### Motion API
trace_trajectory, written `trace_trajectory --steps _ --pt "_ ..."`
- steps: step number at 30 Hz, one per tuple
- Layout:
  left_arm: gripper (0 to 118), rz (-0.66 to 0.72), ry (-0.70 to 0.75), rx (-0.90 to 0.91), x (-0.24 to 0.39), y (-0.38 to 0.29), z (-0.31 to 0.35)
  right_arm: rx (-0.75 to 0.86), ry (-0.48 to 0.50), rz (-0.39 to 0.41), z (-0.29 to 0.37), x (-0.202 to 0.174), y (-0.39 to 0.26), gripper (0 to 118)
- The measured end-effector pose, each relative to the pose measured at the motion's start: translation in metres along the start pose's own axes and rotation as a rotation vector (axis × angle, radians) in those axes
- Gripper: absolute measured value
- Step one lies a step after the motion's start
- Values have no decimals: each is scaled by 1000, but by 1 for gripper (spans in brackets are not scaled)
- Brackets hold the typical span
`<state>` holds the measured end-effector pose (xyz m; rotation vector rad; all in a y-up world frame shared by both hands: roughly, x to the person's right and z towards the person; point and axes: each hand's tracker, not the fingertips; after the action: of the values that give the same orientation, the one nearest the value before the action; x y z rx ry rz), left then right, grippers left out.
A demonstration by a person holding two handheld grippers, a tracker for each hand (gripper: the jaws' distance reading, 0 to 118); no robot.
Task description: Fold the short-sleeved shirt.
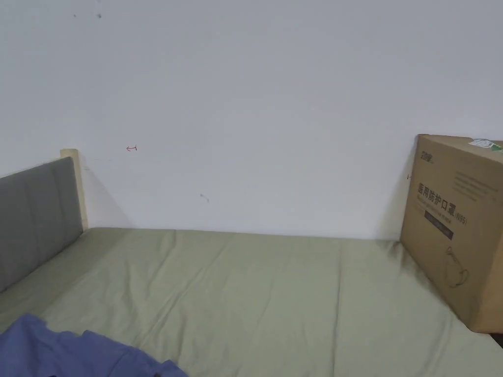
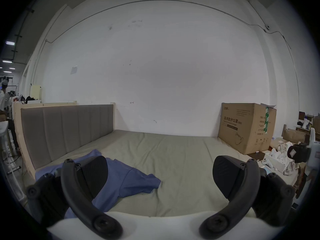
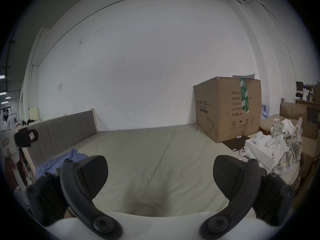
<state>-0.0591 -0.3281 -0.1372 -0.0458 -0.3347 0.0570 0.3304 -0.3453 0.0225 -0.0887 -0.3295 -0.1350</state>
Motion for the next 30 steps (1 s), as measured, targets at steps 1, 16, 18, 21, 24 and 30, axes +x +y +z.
trace_trajectory --steps 1,16,18,21,24,30 --pt "118 3 -7 -8 2 -1 0 -1 0 -7 0 0 1 118" --pt "33 20 10 -23 1 -3 4 57 12 58 16 -9 11 86" --pt "0 -47 119 -2 7 -2 4 94 -21 90 20 -16 9 0" --pt "0 7 37 -33 1 2 2 104 -8 10 23 -10 19 0" --pt "0 2 46 -31 -6 0 9 76 -25 54 21 -12 27 0" --pt "0 8 194 -36 -55 3 48 10 133 87 -6 -50 8 0"
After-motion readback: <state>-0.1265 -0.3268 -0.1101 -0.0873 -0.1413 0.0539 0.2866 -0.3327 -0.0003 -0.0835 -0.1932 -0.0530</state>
